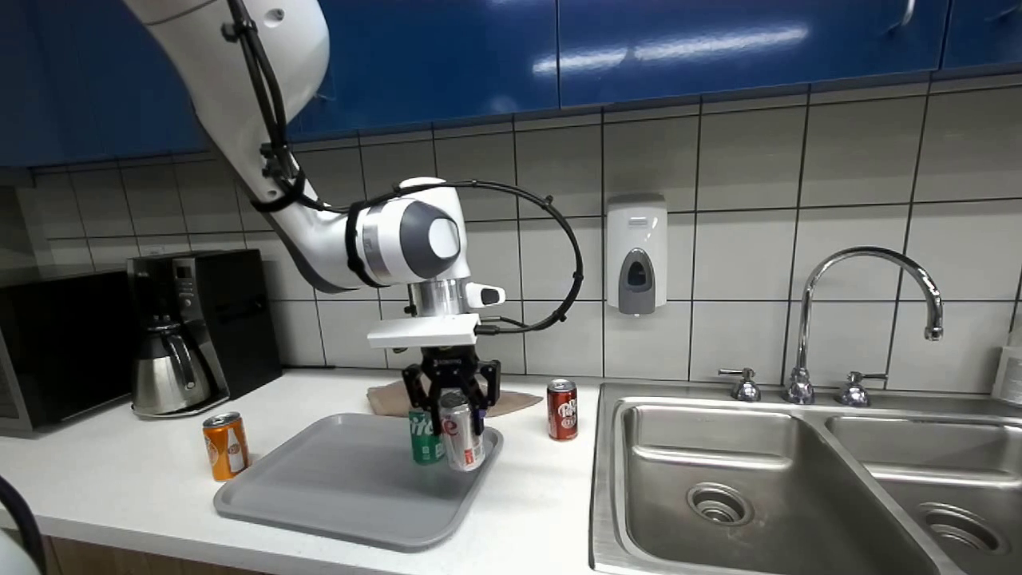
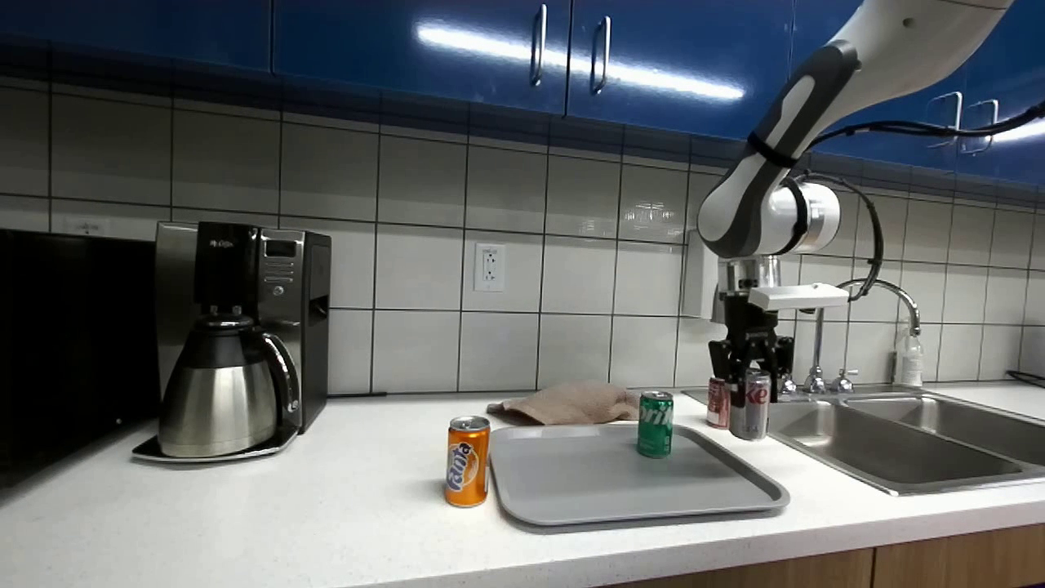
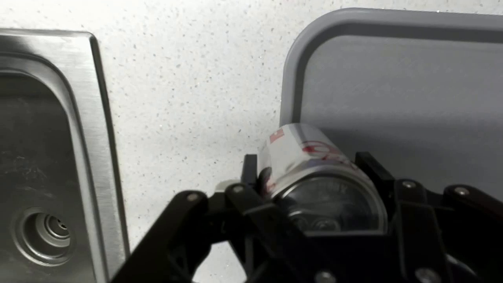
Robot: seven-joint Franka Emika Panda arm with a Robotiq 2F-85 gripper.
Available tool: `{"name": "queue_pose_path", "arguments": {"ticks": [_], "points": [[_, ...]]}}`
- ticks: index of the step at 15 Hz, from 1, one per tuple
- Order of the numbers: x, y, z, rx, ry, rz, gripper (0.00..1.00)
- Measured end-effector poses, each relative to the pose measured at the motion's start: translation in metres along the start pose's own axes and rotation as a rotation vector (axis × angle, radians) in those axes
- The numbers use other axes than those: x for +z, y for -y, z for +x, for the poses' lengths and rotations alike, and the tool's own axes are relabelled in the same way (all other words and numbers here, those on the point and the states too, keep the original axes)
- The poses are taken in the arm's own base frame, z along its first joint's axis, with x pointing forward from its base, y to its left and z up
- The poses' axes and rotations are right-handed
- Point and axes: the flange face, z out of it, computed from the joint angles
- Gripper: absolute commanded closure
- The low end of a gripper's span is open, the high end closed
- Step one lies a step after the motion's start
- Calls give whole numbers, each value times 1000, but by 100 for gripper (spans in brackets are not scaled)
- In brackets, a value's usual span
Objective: Remove the orange, grey and green cans from the tray
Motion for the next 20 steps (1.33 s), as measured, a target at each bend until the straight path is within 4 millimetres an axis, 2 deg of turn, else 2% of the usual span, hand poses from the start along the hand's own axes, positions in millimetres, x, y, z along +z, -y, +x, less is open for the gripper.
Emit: {"name": "queue_pose_path", "arguments": {"ticks": [11,16,20], "points": [[24,-42,-18,86,50,11,62],[42,-47,-17,96,72,12,62],[59,-48,-8,94,90,9,62]]}}
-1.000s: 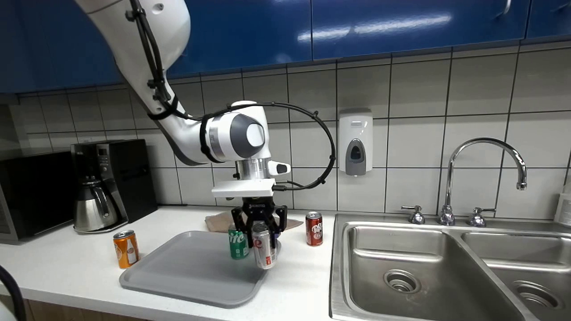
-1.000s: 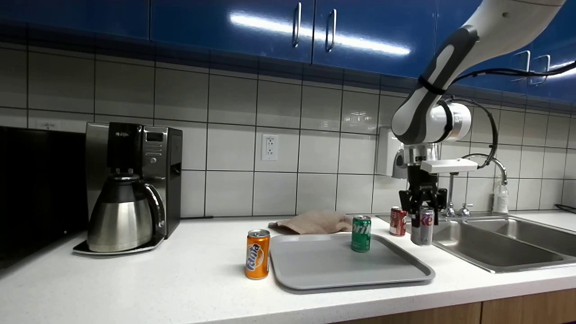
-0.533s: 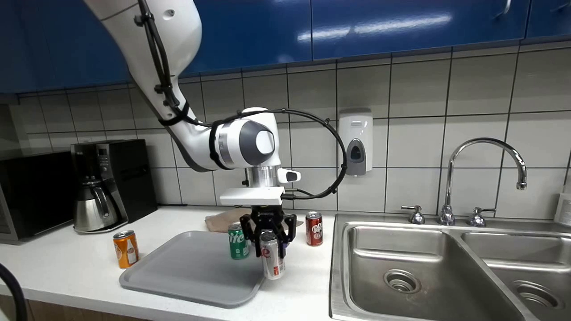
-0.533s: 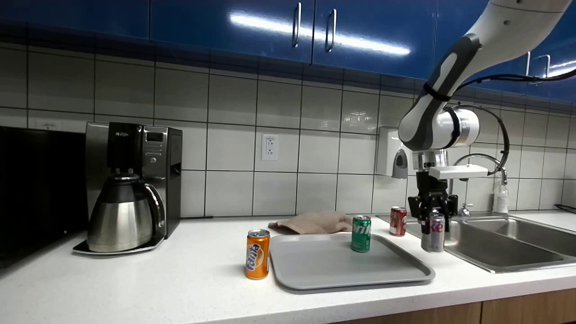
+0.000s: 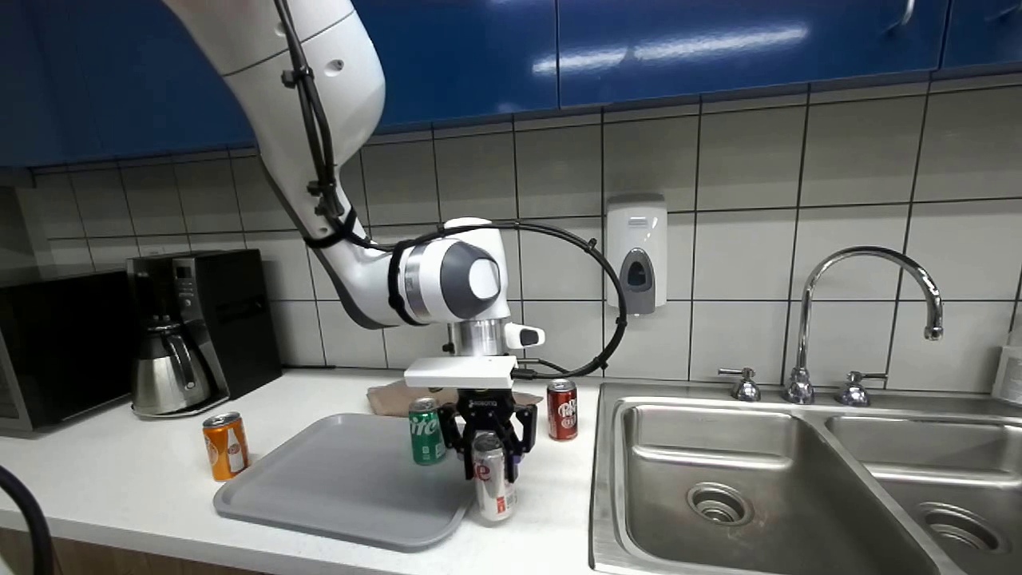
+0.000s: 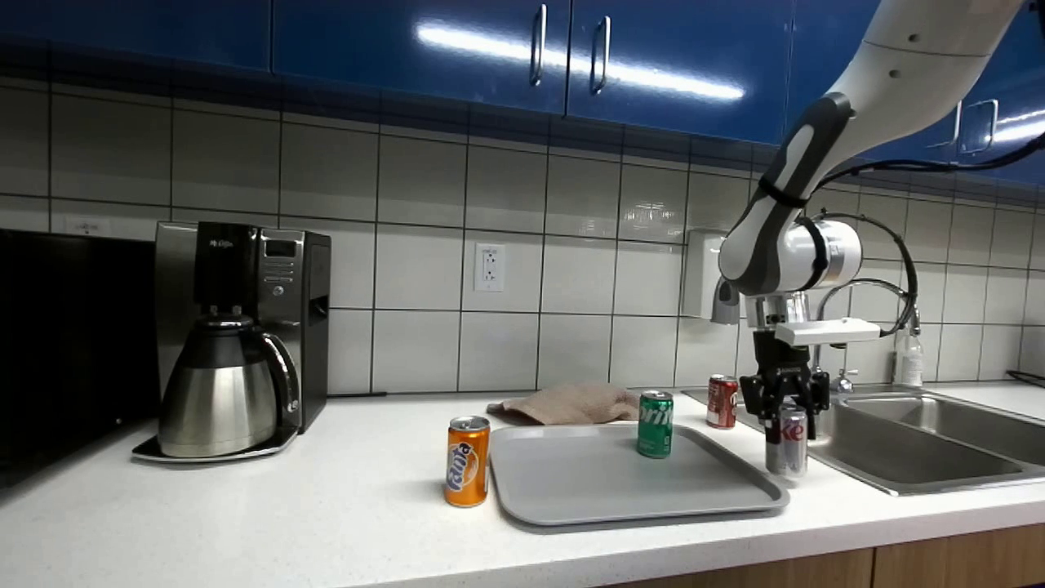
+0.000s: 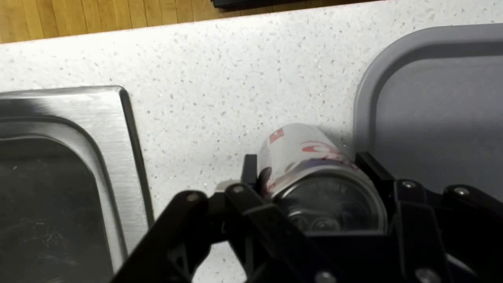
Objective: Remove the orange, grey and green cans from the tray
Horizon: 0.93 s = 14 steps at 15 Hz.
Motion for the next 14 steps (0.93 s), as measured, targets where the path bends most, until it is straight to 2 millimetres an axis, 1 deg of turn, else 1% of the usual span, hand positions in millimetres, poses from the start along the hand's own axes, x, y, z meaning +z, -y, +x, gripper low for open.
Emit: {"name": "queue_pose_path", "arguments": {"ticks": [5,7,14], "points": [[9,-3,17,1,8,-8,62],[8,-4,22,1,3,-10,62],[7,-4,27,0,-2,-13,62]]}}
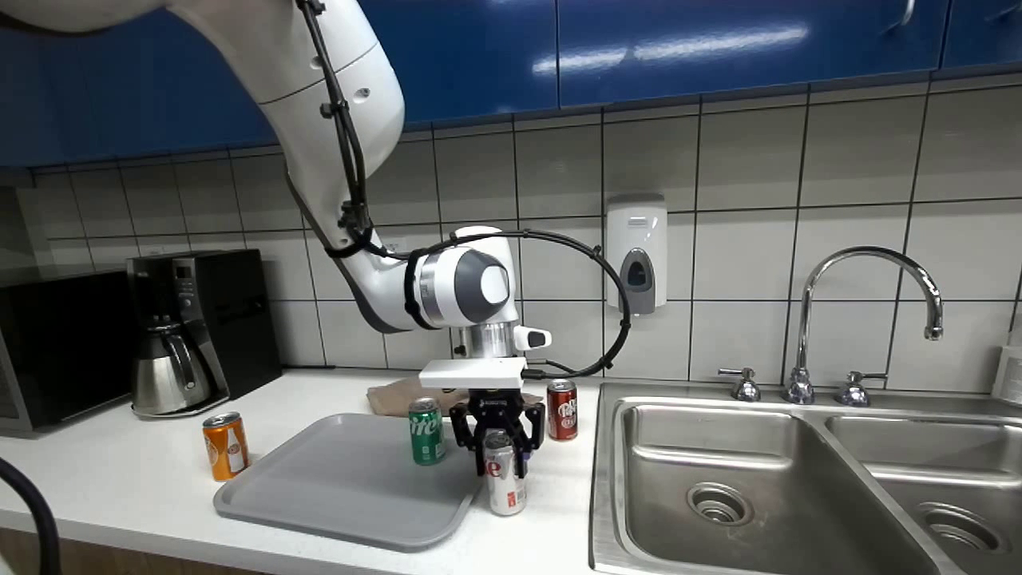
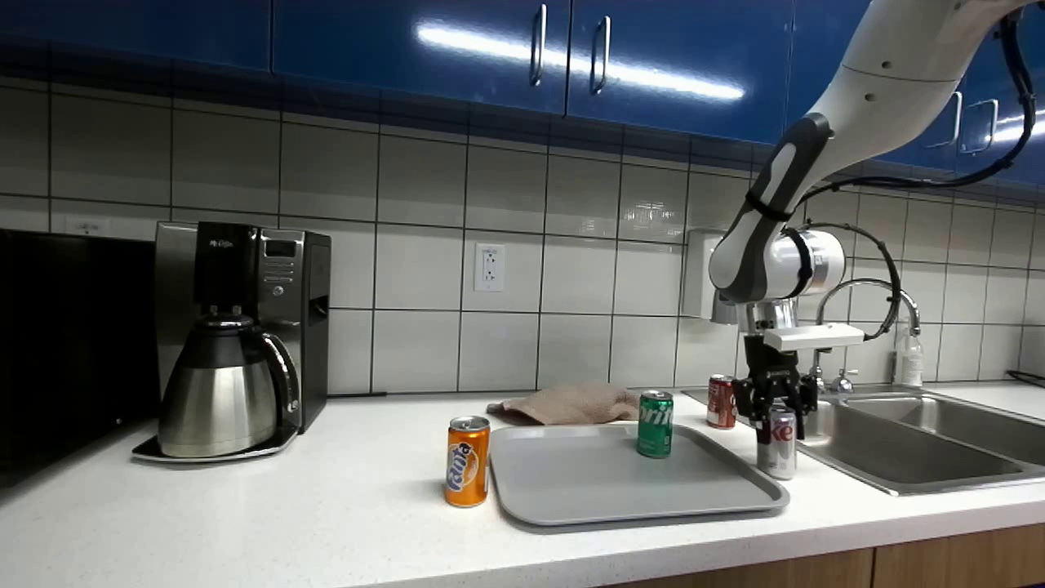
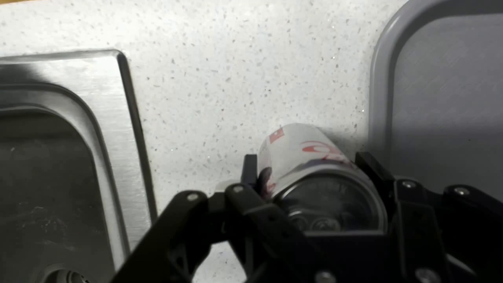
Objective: Remove the orange, grey and green cans from the tray
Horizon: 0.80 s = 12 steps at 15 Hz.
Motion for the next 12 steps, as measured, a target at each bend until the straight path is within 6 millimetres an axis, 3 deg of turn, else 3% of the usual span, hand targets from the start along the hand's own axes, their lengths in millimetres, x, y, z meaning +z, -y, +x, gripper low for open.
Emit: {"name": "queue_pose_path", "arguments": {"ticks": [8,9,12], "points": [[-1,0,1,0,-2,0,62],[-1,0,1,0,-2,0,12],[-1,0,1,0,-1,0,1]]}}
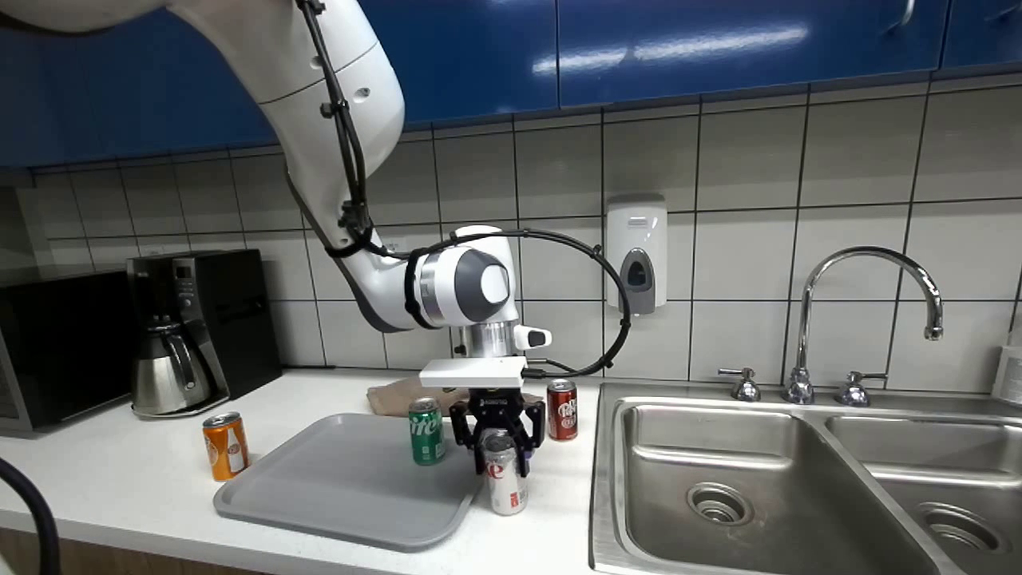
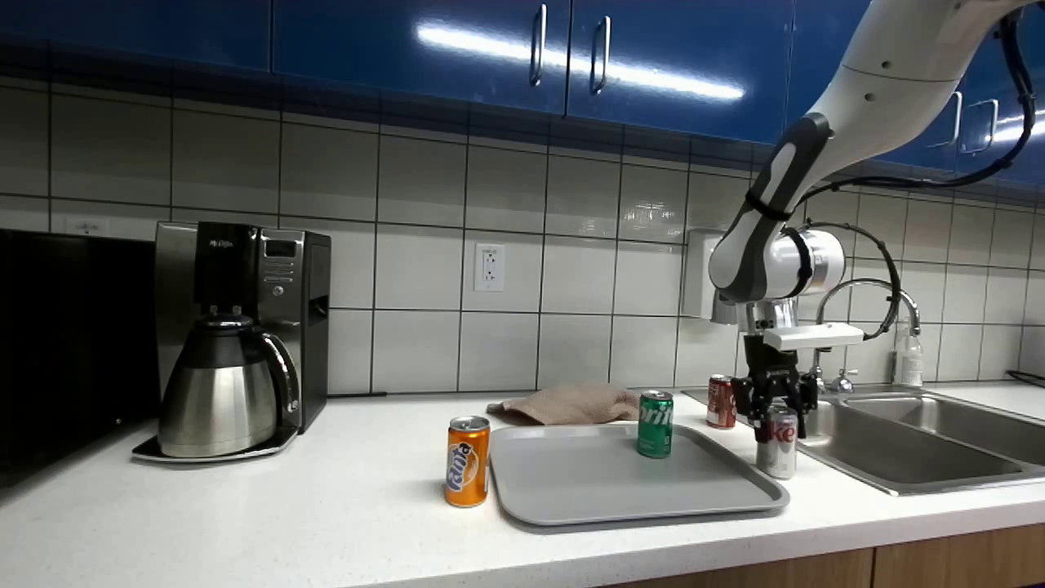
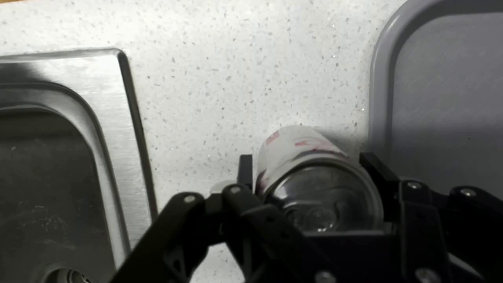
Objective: Remove the orange, grey and green cans from the tray
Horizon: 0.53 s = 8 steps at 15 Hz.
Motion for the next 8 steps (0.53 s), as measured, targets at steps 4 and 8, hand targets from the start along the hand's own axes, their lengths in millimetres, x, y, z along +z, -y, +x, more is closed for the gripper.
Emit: {"name": "queue_pose_path", "arguments": {"ticks": [4,8], "points": [[-1,0,1,0,-1,0,0],[-11,-2,3,2,-18,-2,0]]}}
